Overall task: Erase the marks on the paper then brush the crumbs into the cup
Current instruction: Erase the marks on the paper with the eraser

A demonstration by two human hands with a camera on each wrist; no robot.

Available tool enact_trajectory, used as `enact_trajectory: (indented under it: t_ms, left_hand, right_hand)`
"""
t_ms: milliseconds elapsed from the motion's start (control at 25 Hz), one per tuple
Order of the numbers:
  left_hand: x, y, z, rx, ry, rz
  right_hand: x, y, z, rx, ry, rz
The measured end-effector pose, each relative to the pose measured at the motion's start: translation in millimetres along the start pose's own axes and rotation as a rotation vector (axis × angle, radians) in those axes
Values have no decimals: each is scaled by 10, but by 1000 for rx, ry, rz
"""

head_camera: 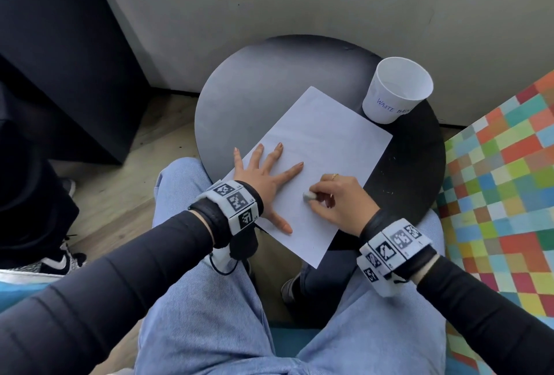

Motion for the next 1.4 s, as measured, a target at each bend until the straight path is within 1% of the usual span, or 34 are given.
enact_trajectory:
  t_ms: [80, 120, 240, 280, 360, 400, 440, 480, 560, 600, 680, 720, 760, 840, 880, 960, 1000, 1040, 1120, 1160, 1200, 1280, 1320, 1360, 1400]
  left_hand:
    - [1, 13, 1, 4, 0, 10]
    - [3, 13, 4, 5, -1, 15]
    - [12, 10, 8, 2, -1, 15]
    - [8, 10, 1, 3, -1, 14]
    - [6, 15, -7, 6, 1, 18]
    - [4, 22, -14, 6, 1, 20]
    - [10, 22, -12, 5, 2, 24]
    - [11, 19, -10, 5, 0, 29]
    - [22, 10, -6, 3, -8, 25]
    - [15, 14, -12, 4, -12, 17]
    - [10, 18, -18, 7, -12, 19]
    - [13, 19, -18, 6, -10, 25]
    - [14, 20, -13, 5, -6, 29]
    - [20, 13, -15, 3, -4, 23]
    - [20, 17, -23, 1, -10, 17]
    - [17, 19, -25, 3, -12, 18]
    - [15, 20, -25, 3, -12, 22]
    - [19, 20, -22, 3, -12, 22]
    - [25, 12, -22, -2, -17, 13]
    - [19, 13, -25, -5, -19, 3]
    - [9, 8, -23, -5, -16, -4]
    - [-2, 8, -21, -7, -9, -4]
    - [-5, 9, -16, -8, -8, -1]
    - [-4, 6, -15, -12, -7, 1]
    - [-2, -2, -11, -20, -7, -3]
  right_hand:
    - [-40, -80, -81, 36, -154, 13]
    - [-1, -42, -29, 32, -177, -13]
    - [118, 24, 210, -7, -80, -129]
    - [80, -1, 205, 3, -81, -125]
    - [-39, -110, 89, 56, -184, -99]
    - [-52, -114, 54, 56, -223, -89]
    - [1, -79, 83, 39, -224, -92]
    - [68, -16, 146, 12, -178, -109]
    - [117, -2, 213, 9, -78, -145]
    - [67, -51, 182, 32, -103, -139]
    - [-64, -164, 85, 89, -269, -97]
    - [-61, -160, 90, 93, -300, -96]
    - [-5, -115, 148, 78, -272, -113]
    - [72, -70, 252, 62, -160, -146]
    - [39, -107, 233, 72, -163, -148]
    - [-88, -227, 126, 115, -301, -115]
    - [-91, -224, 119, 111, -341, -101]
    - [-36, -179, 169, 90, -323, -113]
    - [86, -60, 300, 90, -152, -167]
    - [76, -65, 292, 98, -119, -179]
    - [11, -132, 232, 98, -161, -164]
    - [-152, -322, 18, 112, -351, -99]
    - [-133, -316, -10, 111, -395, -98]
    - [-38, -251, 42, 99, -366, -110]
    - [94, -140, 143, 67, -262, -132]
Point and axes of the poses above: each hand's wrist, its own z-axis towards the middle knuckle, its own x-axis out of the back of the hand, y = z × x, the point moved 1 cm from there along z, towards the middle knuckle, and after that the axes turned 9 degrees about z, right-handed, at the moved point
